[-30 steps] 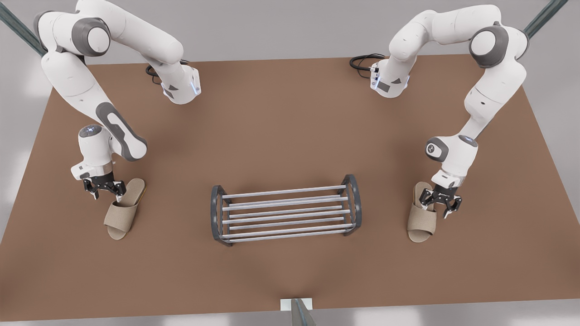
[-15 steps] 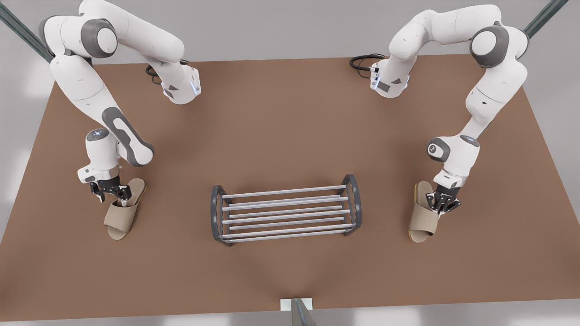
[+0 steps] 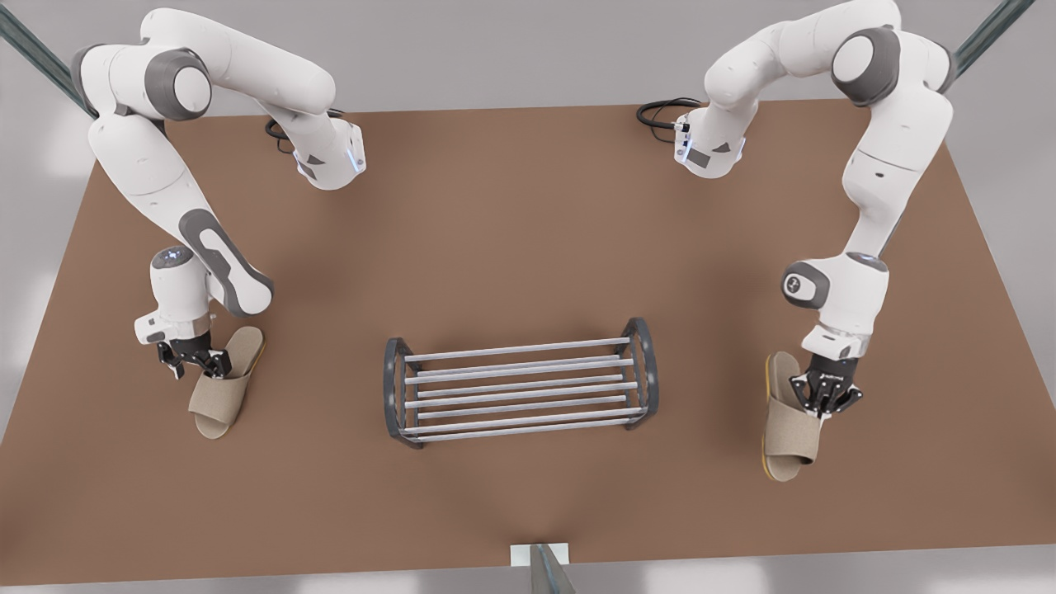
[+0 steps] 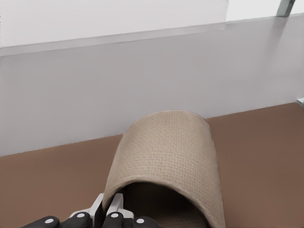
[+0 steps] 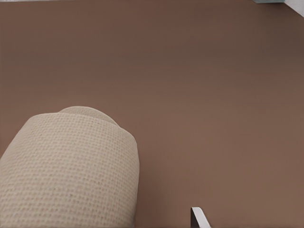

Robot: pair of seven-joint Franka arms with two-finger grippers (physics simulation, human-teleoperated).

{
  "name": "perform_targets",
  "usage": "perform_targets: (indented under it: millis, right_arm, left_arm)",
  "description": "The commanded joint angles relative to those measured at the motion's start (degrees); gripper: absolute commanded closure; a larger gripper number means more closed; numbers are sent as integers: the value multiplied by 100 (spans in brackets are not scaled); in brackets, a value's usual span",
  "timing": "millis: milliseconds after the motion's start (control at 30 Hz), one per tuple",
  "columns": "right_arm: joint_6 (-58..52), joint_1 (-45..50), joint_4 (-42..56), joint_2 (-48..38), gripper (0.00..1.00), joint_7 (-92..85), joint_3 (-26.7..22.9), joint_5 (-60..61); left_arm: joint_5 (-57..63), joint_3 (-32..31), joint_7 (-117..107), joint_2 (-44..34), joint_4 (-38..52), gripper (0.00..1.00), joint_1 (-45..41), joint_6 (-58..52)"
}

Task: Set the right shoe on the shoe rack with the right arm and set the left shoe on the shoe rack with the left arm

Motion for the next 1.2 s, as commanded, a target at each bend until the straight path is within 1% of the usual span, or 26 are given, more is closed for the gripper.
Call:
perform_targets:
  millis: [0, 67, 133, 233, 300, 333, 400, 433, 467, 500, 533, 567, 633, 700, 733, 767, 800, 867, 900, 933, 967, 1000, 1033, 1067, 1100, 1167]
  right_arm:
    - [-5, 2, 8, 0, 0, -9, 0, 6]
    - [-5, 2, 8, 9, 0, -9, 0, -2]
    - [-5, -7, 35, 53, 0, -9, 0, -2]
    - [-5, -25, 35, 44, 0, 0, 0, 24]
    - [-6, -16, 35, 27, 0, 0, 9, 147]
    - [-5, -7, 44, 27, 0, 9, 18, 191]
    - [-5, -7, 44, 27, 0, 9, 18, 200]
    - [-14, -16, 35, 18, 21, 18, 18, 200]
    - [-14, -7, 44, 0, 30, 18, 18, 244]
    - [-6, -7, 35, 0, 37, 18, 18, 244]
    - [-14, -7, 44, 0, 41, 18, 18, 244]
    - [-14, -7, 44, 9, 45, 18, 18, 244]
    - [-14, -25, 87, 9, 50, 26, 18, 253]
    - [-14, -16, 105, 9, 50, 193, 18, 253]
    - [-14, -16, 123, 9, 51, 263, 18, 261]
    - [-14, -16, 131, 0, 55, 316, 18, 270]
    - [-14, -16, 131, -8, 58, 351, 18, 270]
    - [-14, -16, 131, -61, 59, 641, 44, 279]
    - [-14, -7, 131, -70, 59, 835, 62, 279]
    - [-23, -16, 131, -96, 60, 861, 114, 288]
    - [-23, -7, 131, -114, 60, 1019, 132, 288]
    - [-23, -16, 131, -123, 61, 1046, 167, 288]
    - [-23, -16, 131, -149, 63, 1195, 185, 288]
    - [-23, -16, 123, -149, 78, 1301, 220, 288]
    - [-23, 19, 123, -149, 79, 1528, 220, 288]
    - [-23, -51, 123, -210, 79, 1889, 413, 288]
  left_arm:
    - [-641, 282, -78, -275, 188, 79, -443, -834]
    - [-869, 406, -86, -522, 294, 79, -672, -1097]
    - [-1326, 994, -121, -899, 373, 79, -1357, -1423]
    - [-1467, 1223, -297, -1233, 443, 79, -1673, -1862]
    - [-1467, 1987, -701, -1567, 452, 79, -2446, -2213]
    - [-1467, 2216, -860, -1726, 452, 79, -2658, -2424]
    - [-1467, 2322, -869, -1831, 505, 79, -2807, -2504]
    - [-1467, 2322, -912, -1831, 540, 79, -2895, -2504]
    - [-1467, 2330, -1009, -1831, 540, 79, -2974, -2513]
    - [-1458, 2724, -1254, -1831, 566, 79, -3420, -2530]
    - [-1450, 3762, -1536, -1963, 751, 79, -4388, -3066]
    - [-1432, 4044, -1554, -2051, 742, 79, -4644, -3093]
    - [-1423, 4062, -1554, -2069, 742, 79, -4679, -3101]
    - [-1414, 4132, -1870, -2033, 795, 79, -4943, -3101]
    - [-1414, 4474, -2046, -2007, 804, 79, -5373, -3110]
    - [-1414, 5423, -2406, -2007, 883, 79, -6339, -3409]
    - [-1414, 6048, -2845, -1963, 900, 79, -7060, -3523]
    - [-1406, 7050, -3118, -1884, 1050, 79, -8098, -3875]
    - [-1406, 7349, -3285, -1770, 1199, 79, -8414, -4068]
    - [-1379, 7411, -3479, -1673, 1243, 79, -8573, -4077]
    - [-888, 7419, -3953, -1647, 1418, 79, -8626, -4243]
    - [34, 7402, -4963, -1647, 1779, 79, -8705, -4683]
    - [519, 7384, -5614, -1647, 1876, 79, -8828, -4833]
    - [572, 7384, -5931, -1647, 1920, 79, -9039, -5070]
    - [642, 7384, -6168, -1550, 2034, 79, -9118, -5167]
    - [993, 7384, -6941, -1506, 2166, 79, -9417, -5474]
